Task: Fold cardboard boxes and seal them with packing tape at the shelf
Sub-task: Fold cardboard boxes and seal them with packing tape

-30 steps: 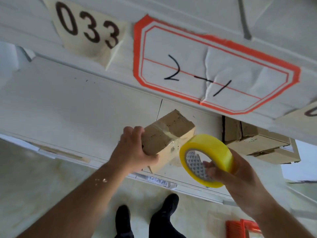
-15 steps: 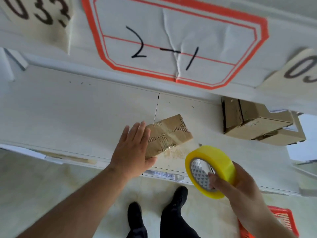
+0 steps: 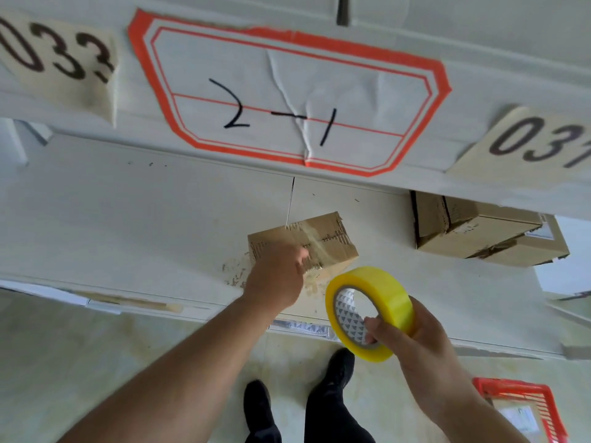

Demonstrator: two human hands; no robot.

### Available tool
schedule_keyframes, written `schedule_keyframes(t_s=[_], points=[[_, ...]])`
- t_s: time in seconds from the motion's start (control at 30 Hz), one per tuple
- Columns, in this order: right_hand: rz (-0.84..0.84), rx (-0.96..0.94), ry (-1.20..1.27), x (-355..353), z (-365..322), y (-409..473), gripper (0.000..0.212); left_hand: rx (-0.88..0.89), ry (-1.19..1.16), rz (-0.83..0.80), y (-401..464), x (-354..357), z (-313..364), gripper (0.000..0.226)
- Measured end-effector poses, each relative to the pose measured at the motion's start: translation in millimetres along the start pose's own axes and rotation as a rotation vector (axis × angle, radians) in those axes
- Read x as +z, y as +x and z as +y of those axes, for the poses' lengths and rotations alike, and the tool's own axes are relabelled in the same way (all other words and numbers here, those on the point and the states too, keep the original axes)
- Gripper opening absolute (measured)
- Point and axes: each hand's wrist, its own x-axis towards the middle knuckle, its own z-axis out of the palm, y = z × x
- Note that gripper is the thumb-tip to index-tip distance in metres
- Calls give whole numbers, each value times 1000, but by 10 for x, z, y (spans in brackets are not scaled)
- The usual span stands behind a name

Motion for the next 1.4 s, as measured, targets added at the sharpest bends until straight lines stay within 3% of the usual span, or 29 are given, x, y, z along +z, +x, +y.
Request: schedule_keyframes(t_s=[0.1,0.17,0.23,0.4,0.53,0.63,0.77,0.87,1.03,1.4], points=[[2,5,39,35,10,6,34,-612,-995,-28,226,-131,161,32],[-19,11,45,64,10,-7,38,-776,-1225,-105,322,-187,157,34],[-39,11,48,90,16,-30,47,-748,-1295,-123,322,-206,166,30],[-35,15,95,94,45,-112,40,-697,-1278,-159,293,-169,120,22],[-5,23,49,65,66,-132,61,-659,-1218,-155,325,-140,61,16],[15,18,4,51,9,-170,50,-630,-1204,-97,325,-104,55,7],[167,-3,-254,83,-18,-250,27,-624,-1224,-21,305,-39,47,5],[189,-64,-409,183,63,-312,29,-645,-1217,17,319,-18,82,4],[281,-120,-389,299,269,-335,33,-637,-1171,87,353,19,54,9],[-13,98,-741,63,1016,747,43,-479,-1018,183,534,74,95,10]])
